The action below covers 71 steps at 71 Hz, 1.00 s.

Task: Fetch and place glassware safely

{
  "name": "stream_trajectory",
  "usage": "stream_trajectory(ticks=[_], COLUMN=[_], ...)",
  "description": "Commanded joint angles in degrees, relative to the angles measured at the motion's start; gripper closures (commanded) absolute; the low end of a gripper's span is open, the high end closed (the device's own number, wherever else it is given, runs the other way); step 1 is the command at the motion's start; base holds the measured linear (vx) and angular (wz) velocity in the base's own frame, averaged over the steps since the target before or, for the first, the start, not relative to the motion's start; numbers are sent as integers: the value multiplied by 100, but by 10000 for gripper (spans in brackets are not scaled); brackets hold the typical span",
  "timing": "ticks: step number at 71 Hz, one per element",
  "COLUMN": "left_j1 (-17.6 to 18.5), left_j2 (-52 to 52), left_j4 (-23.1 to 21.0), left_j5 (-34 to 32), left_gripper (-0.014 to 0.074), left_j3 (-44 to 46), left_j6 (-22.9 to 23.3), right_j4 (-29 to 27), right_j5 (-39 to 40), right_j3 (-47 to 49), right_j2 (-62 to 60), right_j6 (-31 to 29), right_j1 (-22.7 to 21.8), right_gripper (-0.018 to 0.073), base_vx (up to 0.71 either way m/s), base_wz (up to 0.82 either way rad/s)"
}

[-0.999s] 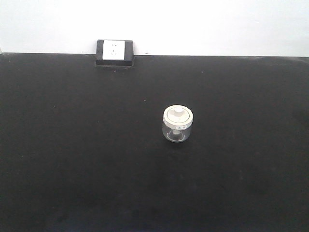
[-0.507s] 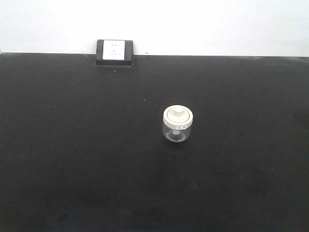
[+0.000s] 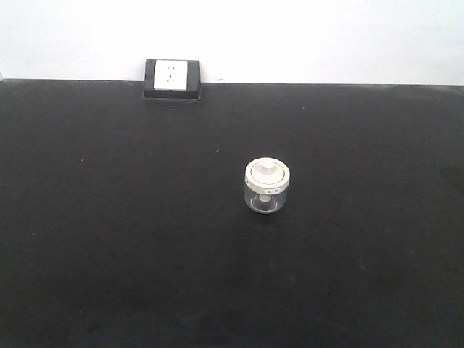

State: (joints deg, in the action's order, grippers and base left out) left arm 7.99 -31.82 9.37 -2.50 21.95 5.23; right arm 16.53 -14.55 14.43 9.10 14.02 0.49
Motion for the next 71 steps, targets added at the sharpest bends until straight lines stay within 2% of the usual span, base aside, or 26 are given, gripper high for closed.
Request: stream_trajectory(ticks=[1,28,54,62,71], left_j1=[37,31,19,-123,-404], left_j2=[2,60,1042,1405,1871], left_j4=[-46,-46,-198,-225,-660], left_j5=[-404,-201,1657,1555,1251], left_gripper=[603,603,603,603,603], left_j3=[144,144,97,-277,-882], left_j6=[46,46,46,46,40], right_j4=[42,42,42,42,42], right_j5=[376,376,376,376,376], right_j3=[150,150,150,150,150], right_j2=[52,52,52,52,52], right_j6=[5,5,5,5,5], right_j1=[-24,-24,-24,-24,-24], right_gripper=[563,563,563,563,563], base_vx=[0,0,0,0,0], base_wz=[0,0,0,0,0])
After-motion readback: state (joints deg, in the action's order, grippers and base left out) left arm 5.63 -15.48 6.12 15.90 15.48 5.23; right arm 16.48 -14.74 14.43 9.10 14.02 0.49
